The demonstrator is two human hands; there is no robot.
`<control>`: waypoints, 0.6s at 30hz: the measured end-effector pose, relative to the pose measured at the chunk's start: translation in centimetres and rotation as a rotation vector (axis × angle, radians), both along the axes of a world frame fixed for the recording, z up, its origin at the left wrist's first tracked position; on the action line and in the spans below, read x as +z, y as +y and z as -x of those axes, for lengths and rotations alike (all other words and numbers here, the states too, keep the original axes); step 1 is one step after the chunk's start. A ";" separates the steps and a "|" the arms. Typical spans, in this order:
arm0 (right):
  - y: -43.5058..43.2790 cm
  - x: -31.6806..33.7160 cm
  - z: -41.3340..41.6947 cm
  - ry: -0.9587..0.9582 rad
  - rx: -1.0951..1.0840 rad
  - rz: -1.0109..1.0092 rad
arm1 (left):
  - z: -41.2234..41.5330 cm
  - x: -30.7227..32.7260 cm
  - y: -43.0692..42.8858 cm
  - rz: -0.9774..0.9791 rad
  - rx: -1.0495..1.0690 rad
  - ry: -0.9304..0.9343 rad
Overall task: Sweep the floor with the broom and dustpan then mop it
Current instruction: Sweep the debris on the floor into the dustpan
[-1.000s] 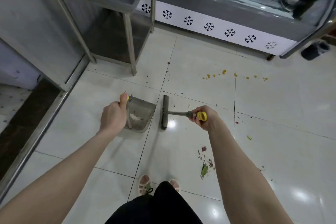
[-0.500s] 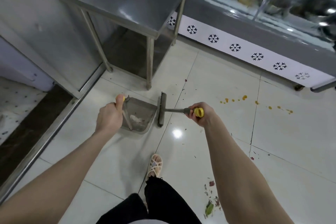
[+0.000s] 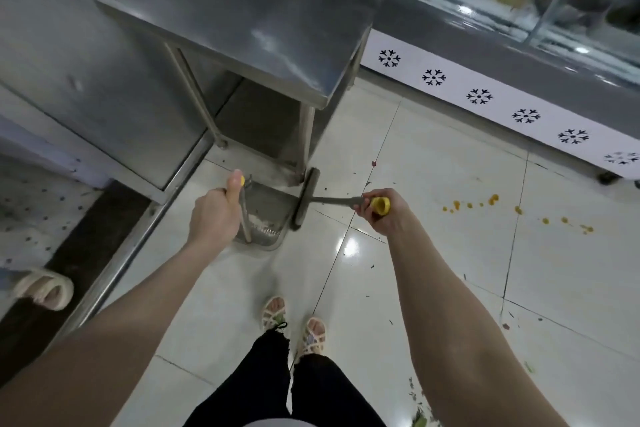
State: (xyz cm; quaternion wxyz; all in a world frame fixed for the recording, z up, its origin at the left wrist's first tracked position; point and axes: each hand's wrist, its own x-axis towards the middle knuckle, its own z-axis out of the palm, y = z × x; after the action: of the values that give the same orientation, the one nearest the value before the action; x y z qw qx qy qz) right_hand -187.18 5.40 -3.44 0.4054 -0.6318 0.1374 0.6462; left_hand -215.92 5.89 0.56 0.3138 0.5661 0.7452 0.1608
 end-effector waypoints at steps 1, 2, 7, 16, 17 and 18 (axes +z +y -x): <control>0.6 -0.4 0.3 0.004 -0.030 0.007 | 0.2 -0.1 1.0 0.008 -0.010 -0.007; 1.0 -0.6 0.4 0.006 -0.049 0.008 | 0.3 -0.1 1.5 0.007 -0.012 -0.012; 3.7 -1.6 0.2 0.018 -0.114 0.046 | 0.1 -0.3 4.9 0.019 -0.051 -0.002; 1.6 -2.6 -2.7 0.004 -0.172 0.139 | -3.1 -0.3 5.7 0.080 -0.087 0.028; 0.9 -2.5 -3.2 -0.003 -0.170 0.138 | -3.6 -0.4 5.4 0.073 -0.088 0.027; 0.1 -2.4 -3.9 -0.015 -0.171 0.138 | -4.4 -0.4 4.9 0.066 -0.100 0.030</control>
State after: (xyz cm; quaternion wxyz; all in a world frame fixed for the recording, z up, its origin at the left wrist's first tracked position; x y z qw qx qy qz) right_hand -183.24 5.46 -5.89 0.4156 -0.6491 0.2316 0.5935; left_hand -211.50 10.83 0.12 0.3285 0.5943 0.7256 0.1116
